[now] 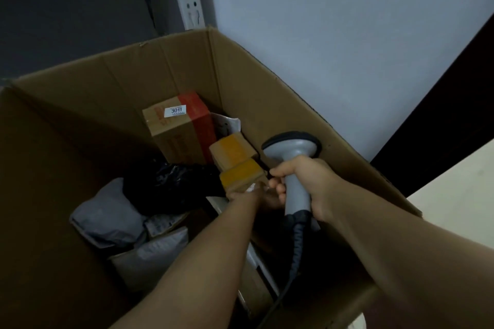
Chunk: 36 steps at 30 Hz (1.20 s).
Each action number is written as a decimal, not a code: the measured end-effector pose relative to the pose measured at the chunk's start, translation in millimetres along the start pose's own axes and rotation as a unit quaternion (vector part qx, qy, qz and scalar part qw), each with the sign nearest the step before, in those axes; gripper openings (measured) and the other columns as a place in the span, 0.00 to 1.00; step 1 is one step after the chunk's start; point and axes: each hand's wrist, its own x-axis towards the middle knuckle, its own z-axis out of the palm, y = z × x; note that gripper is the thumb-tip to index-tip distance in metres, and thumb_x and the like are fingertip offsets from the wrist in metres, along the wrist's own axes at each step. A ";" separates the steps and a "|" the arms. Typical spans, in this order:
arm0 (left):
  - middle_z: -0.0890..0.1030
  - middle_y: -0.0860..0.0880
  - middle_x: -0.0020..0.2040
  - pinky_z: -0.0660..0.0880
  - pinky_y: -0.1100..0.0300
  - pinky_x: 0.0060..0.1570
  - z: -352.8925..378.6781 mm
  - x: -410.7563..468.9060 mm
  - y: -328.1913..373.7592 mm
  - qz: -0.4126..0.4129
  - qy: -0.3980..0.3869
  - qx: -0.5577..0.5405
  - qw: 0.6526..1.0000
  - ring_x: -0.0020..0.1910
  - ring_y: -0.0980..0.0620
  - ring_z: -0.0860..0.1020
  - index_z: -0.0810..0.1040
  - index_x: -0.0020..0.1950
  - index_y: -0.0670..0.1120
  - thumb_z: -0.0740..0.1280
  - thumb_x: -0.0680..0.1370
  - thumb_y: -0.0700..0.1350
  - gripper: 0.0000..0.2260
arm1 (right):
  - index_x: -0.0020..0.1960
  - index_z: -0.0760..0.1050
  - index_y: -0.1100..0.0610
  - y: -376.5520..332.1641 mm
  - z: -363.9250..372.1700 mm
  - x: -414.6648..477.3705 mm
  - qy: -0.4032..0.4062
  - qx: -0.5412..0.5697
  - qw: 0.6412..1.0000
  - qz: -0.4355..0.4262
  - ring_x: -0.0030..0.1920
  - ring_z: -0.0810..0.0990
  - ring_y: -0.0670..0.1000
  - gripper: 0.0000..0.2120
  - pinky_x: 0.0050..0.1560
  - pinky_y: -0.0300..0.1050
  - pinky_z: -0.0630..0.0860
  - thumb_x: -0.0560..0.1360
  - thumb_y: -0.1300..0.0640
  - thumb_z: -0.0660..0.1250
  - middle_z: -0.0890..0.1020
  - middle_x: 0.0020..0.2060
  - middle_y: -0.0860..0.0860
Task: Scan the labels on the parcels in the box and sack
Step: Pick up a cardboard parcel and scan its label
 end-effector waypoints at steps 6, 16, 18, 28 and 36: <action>0.77 0.39 0.52 0.75 0.56 0.38 -36.1 -50.7 -4.8 -0.026 0.012 -0.235 0.972 0.39 0.43 0.76 0.69 0.64 0.47 0.65 0.70 0.36 0.23 | 0.42 0.77 0.66 2.0 -4.4 -19.6 0.022 -0.024 0.999 -0.028 0.23 0.74 0.48 0.02 0.26 0.40 0.72 0.73 0.66 0.67 0.80 0.29 0.56; 0.71 0.43 0.66 0.76 0.41 0.57 -115.1 -237.2 24.9 0.141 0.085 -0.219 0.962 0.59 0.39 0.75 0.33 0.74 0.62 0.81 0.50 0.44 0.69 | 0.56 0.79 0.56 -31.9 52.6 -149.0 -0.062 0.039 0.985 -0.157 0.54 0.80 0.63 0.31 0.59 0.61 0.76 0.53 0.57 0.76 0.82 0.52 0.60; 0.68 0.43 0.70 0.74 0.43 0.59 -118.9 -275.8 25.0 0.168 0.078 -0.202 0.962 0.62 0.39 0.73 0.30 0.74 0.60 0.83 0.47 0.47 0.74 | 0.57 0.79 0.56 -31.1 69.5 -181.5 -0.090 0.033 0.979 -0.177 0.54 0.79 0.63 0.31 0.58 0.61 0.76 0.55 0.56 0.77 0.82 0.52 0.61; 0.83 0.41 0.37 0.75 0.45 0.45 -149.7 -444.3 1.5 0.207 0.133 -0.526 0.814 0.44 0.41 0.78 0.79 0.48 0.43 0.58 0.77 0.64 0.25 | 0.56 0.79 0.61 -23.7 110.5 -300.7 -0.107 0.061 0.943 -0.309 0.50 0.82 0.61 0.23 0.53 0.61 0.79 0.62 0.67 0.76 0.84 0.49 0.59; 0.81 0.43 0.46 0.73 0.48 0.54 -145.0 -502.2 -39.9 0.266 0.067 -0.528 0.804 0.46 0.43 0.78 0.79 0.51 0.45 0.61 0.75 0.53 0.15 | 0.47 0.81 0.60 -23.2 140.9 -360.4 -0.159 0.090 0.899 -0.399 0.47 0.84 0.56 0.18 0.47 0.52 0.80 0.64 0.78 0.67 0.86 0.46 0.55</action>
